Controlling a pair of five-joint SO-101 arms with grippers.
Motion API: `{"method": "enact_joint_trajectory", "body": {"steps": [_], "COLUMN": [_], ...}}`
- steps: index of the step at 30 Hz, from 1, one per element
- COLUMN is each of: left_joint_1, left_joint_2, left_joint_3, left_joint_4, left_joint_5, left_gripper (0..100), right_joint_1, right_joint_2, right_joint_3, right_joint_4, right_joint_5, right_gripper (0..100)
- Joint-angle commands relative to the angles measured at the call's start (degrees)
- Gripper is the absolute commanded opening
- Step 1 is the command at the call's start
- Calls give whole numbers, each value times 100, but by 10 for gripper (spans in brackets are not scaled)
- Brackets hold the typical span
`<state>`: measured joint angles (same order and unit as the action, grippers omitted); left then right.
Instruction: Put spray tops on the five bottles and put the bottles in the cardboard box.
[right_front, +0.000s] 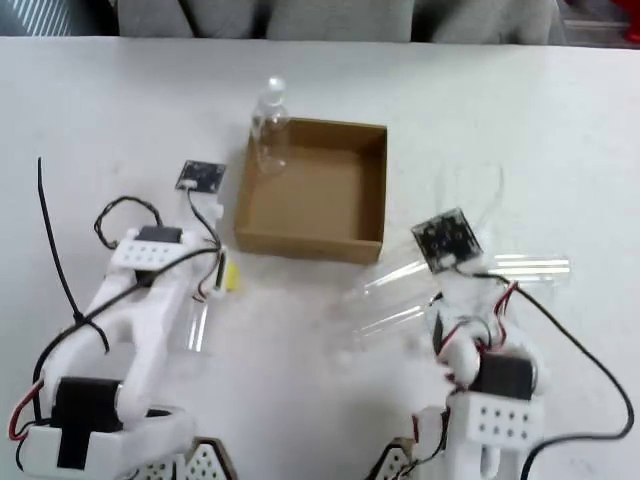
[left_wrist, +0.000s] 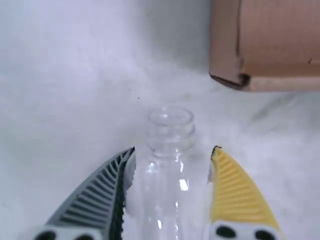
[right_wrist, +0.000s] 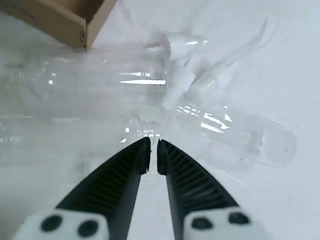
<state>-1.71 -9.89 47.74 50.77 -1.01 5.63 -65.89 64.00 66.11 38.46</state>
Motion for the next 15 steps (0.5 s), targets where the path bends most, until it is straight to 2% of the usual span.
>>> {"method": "enact_joint_trajectory", "body": {"steps": [1, 3, 8, 15], "left_joint_1": [-75, -75, -277, -277], "left_joint_2": [-295, -295, -303, -303], "left_joint_3": [-18, -26, -26, -26], "left_joint_4": [-132, -132, -290, -290], "left_joint_5": [-79, -79, -79, -79], "left_gripper": [24, 24, 24, 24], "right_joint_1": [-40, -40, -40, -277], "right_joint_2": [1534, 2105, 2905, 3037], "right_joint_3": [-949, -1275, -1424, -1108], "right_joint_4": [453, 840, 1727, 1859], "right_joint_5": [730, 1292, 3297, 4387], "right_gripper": [21, 21, 22, 22]}}
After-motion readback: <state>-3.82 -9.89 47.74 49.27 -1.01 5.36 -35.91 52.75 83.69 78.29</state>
